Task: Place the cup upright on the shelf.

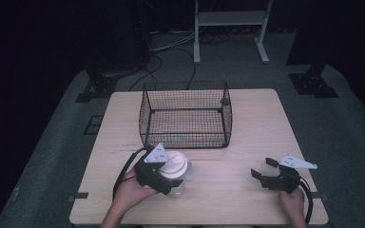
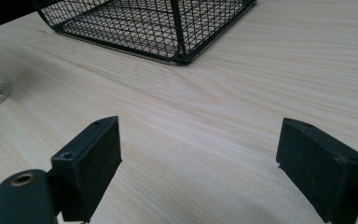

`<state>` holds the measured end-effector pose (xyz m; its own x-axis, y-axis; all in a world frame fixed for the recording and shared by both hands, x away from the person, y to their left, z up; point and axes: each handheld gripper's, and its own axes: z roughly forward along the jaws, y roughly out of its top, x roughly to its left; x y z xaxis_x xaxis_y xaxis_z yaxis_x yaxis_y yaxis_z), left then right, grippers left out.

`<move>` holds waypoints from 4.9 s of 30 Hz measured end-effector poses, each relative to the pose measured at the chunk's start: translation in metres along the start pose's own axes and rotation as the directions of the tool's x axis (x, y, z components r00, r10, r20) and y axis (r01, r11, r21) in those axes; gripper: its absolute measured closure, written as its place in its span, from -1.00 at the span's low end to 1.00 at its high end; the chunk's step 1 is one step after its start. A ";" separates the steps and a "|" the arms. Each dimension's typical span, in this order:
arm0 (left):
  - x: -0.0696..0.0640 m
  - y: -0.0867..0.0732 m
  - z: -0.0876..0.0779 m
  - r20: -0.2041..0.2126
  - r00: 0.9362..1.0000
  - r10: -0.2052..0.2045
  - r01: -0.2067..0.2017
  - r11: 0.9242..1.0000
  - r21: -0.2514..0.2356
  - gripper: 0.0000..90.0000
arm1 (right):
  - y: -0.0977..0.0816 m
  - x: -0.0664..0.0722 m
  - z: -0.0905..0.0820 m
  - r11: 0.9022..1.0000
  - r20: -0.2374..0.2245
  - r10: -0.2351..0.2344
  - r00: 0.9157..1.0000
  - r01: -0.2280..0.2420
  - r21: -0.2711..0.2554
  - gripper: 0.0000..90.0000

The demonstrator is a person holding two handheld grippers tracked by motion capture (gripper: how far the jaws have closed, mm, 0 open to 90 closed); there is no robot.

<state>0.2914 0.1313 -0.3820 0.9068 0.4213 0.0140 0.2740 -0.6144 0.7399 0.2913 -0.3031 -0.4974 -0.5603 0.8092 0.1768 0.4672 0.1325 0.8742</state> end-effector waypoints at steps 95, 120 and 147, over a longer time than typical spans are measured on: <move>0.120 0.198 -0.017 -0.014 1.000 0.011 -0.009 0.995 0.099 -0.88 | 0.001 -0.006 -0.001 0.999 -0.029 0.023 0.999 -0.024 -0.035 -0.71; 0.161 0.199 0.039 -0.058 0.996 -0.073 0.082 0.981 0.177 -0.88 | 0.001 -0.006 -0.001 0.999 -0.023 0.026 0.999 -0.027 -0.037 -0.71; 0.181 0.164 0.091 -0.088 0.987 -0.138 0.152 0.970 0.190 -0.88 | 0.001 -0.006 -0.002 0.999 -0.022 0.037 0.999 -0.037 -0.038 -0.71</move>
<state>0.5302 0.0461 -0.3197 0.8286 0.5592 -0.0285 0.4646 -0.6583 0.5922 0.2941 -0.3089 -0.4970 -0.5577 0.8007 0.2186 0.4613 0.0800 0.8837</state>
